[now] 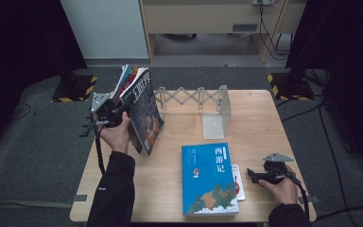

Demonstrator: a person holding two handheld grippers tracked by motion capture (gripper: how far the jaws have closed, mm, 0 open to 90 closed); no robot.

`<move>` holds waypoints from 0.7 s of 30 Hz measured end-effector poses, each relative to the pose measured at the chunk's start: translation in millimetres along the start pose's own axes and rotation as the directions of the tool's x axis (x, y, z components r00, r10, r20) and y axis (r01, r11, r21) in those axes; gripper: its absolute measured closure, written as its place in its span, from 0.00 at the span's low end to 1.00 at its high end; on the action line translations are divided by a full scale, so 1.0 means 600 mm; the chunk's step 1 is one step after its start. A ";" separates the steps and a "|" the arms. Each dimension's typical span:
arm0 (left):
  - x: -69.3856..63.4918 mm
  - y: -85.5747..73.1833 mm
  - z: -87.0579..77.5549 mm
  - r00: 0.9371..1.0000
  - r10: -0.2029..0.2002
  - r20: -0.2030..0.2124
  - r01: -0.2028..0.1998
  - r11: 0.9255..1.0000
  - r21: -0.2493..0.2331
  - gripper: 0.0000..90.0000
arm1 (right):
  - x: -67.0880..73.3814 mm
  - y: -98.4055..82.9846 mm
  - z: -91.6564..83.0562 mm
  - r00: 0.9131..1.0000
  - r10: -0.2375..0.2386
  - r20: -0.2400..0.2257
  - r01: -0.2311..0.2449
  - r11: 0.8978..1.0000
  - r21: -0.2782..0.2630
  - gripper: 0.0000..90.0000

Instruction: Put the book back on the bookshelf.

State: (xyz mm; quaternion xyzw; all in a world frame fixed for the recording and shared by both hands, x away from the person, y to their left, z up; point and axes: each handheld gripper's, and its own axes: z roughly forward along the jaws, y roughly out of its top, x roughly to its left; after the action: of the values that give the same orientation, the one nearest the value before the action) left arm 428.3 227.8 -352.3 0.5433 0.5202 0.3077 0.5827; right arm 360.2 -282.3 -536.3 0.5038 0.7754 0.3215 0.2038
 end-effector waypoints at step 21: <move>0.003 -0.030 0.043 0.996 0.014 -0.093 -0.022 0.995 -0.093 0.91 | -0.001 -0.001 0.000 1.000 -0.009 -0.007 0.009 1.000 -0.003 0.12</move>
State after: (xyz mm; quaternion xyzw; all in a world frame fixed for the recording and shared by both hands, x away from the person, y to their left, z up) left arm 449.6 217.3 -373.4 0.5052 0.5265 0.3618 0.5803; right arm 360.3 -282.8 -536.6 0.4987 0.7781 0.3234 0.2031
